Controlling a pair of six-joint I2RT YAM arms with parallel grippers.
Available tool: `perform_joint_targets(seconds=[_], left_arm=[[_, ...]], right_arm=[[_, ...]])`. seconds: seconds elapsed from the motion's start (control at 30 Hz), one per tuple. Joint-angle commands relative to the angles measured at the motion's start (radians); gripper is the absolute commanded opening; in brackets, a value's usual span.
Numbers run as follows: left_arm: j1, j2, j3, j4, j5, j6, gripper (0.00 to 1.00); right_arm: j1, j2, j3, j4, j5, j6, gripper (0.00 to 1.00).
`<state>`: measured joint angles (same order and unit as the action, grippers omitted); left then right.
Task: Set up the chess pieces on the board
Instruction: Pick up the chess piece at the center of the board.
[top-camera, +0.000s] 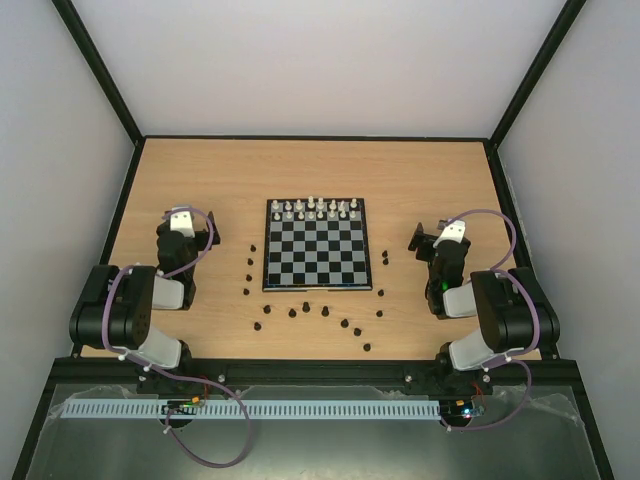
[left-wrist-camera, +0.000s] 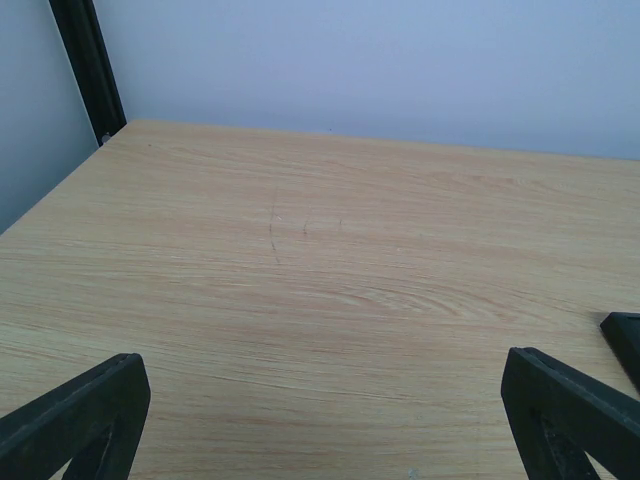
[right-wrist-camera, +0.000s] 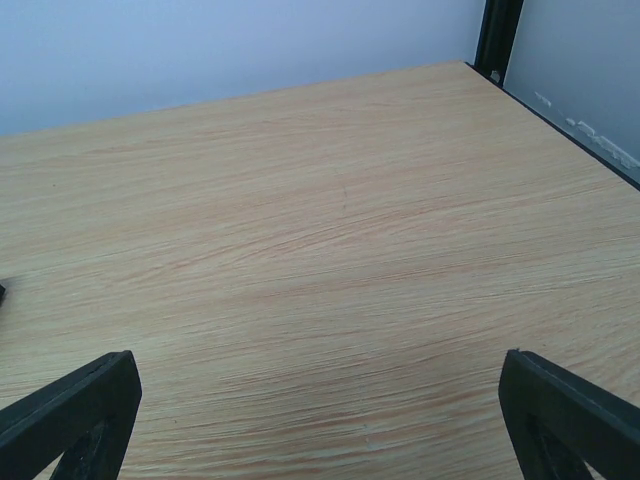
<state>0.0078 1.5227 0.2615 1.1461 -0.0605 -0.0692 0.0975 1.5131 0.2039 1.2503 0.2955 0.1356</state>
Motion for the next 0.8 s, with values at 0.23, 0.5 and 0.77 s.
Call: perform_joint_targets(seconds=[0.23,0.5,0.77], left_arm=[[0.001,0.004,-0.007,0.06,0.005,0.009,0.99],[0.001,0.002,-0.008,0.062,0.005,0.009,0.99],[-0.033,-0.143,0.067,-0.166,-0.073,0.022,0.99]], right_arm=[[-0.008,0.004,0.019,0.006,-0.007,0.004,0.99],[-0.008,0.005,0.018,0.007,-0.007,0.006,0.99],[-0.007,-0.201,0.14,-0.357,-0.021,0.026,0.99]])
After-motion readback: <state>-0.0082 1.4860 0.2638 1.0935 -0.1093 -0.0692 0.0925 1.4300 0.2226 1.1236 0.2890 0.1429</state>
